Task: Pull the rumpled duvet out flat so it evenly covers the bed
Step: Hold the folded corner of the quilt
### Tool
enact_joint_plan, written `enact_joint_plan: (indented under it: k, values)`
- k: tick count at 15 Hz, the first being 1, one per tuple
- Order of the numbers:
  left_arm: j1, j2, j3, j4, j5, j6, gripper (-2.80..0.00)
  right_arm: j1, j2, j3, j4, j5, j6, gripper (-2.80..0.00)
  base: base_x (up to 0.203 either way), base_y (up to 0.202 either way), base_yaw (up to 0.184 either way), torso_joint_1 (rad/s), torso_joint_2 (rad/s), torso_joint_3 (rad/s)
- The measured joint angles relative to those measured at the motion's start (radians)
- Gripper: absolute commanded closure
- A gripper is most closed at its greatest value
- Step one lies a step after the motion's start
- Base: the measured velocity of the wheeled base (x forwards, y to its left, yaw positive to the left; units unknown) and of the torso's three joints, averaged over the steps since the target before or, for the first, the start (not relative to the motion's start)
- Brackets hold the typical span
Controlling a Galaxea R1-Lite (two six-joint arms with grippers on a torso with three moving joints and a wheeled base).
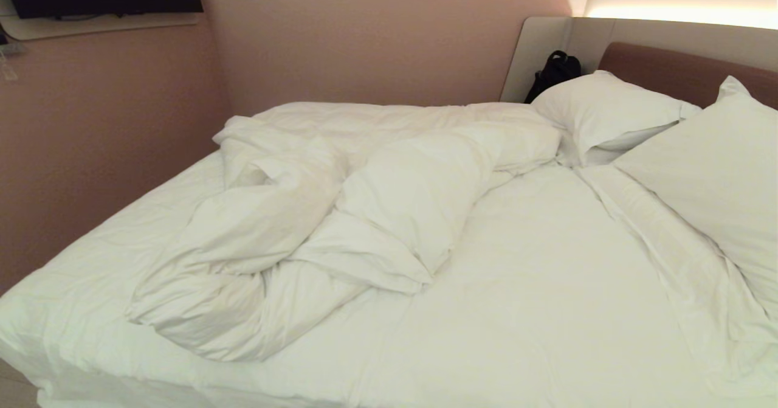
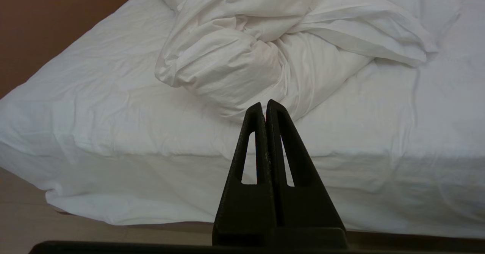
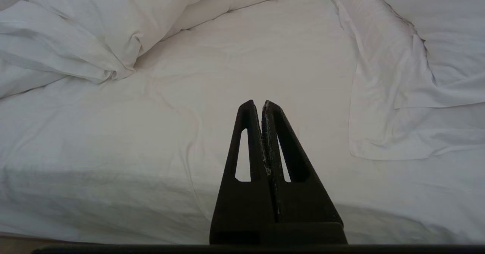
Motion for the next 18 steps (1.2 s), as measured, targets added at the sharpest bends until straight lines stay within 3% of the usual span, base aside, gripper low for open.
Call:
enact_joint_plan:
  k: [18]
  values:
    - [0.000, 0.000, 0.000, 0.000, -0.001, 0.002, 0.00, 0.000, 0.000, 0.000, 0.000, 0.000, 0.000, 0.00, 0.000, 0.000, 0.000, 0.000, 0.00, 0.000]
